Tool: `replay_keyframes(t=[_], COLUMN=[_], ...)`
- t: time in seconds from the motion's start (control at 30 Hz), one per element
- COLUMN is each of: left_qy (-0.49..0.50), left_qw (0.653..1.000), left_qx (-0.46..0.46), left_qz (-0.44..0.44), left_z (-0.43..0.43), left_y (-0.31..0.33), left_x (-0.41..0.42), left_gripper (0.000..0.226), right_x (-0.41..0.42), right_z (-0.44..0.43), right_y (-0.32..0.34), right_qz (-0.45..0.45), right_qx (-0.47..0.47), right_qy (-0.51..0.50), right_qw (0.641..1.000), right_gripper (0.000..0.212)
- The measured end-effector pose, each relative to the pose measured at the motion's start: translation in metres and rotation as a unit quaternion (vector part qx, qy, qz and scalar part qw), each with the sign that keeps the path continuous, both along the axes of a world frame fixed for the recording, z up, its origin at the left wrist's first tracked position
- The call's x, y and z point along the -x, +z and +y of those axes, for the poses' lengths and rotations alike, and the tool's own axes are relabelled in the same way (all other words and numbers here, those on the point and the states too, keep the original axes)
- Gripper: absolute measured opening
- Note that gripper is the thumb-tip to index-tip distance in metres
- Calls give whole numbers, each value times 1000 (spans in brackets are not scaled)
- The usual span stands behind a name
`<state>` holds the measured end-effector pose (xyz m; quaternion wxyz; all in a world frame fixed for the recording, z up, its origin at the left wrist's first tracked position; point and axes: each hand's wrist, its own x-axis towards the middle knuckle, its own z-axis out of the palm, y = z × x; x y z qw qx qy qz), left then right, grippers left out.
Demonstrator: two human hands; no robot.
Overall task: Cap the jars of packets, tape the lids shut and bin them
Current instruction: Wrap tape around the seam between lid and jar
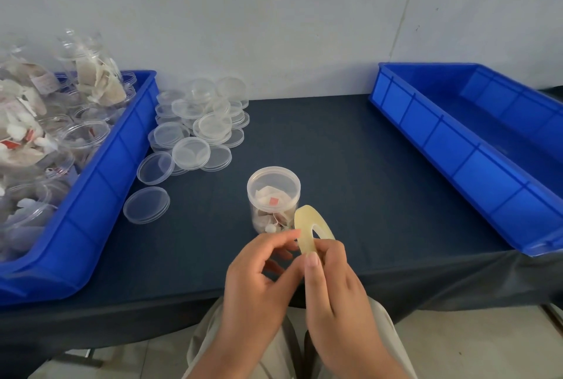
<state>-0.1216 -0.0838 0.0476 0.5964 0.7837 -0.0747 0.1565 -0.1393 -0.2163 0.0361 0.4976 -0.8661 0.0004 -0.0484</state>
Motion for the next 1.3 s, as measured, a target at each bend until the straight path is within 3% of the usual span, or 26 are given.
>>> replay_keyframes(t=[0.1, 0.3, 0.5, 0.6, 0.73, 0.93, 1.17, 1.3], left_qy=[38, 82, 77, 50, 32, 2, 3, 9], left_qw=[997, 956, 936, 946, 959, 970, 977, 980], left_qx=[-47, -204, -254, -243, -178, -125, -64, -54], left_qz=[-57, -196, -231, -207, -217, -209, -203, -190], left_z=[0, 7, 12, 16, 20, 12, 6, 2], left_y=[-2, -4, 10, 15, 23, 33, 39, 33], left_x=[-3, -9, -17, -19, -21, -22, -23, -25], left_gripper=[5, 20, 13, 14, 6, 9, 11, 11], right_x=[0, -4, -16, -20, -30, -31, -28, -33], right_z=[2, -12, -30, -43, -56, -59, -56, -53], right_y=[2, 13, 26, 34, 46, 55, 53, 47], right_qz=[-19, -32, -2, 41, 67, 97, -13, -92], right_qx=[-35, -37, -55, -43, -13, 34, 4, 56], right_qy=[5, 59, 162, 218, 191, 244, 184, 135], right_qw=[999, 997, 985, 974, 979, 964, 983, 985], right_gripper=[52, 67, 49, 44, 32, 28, 29, 23])
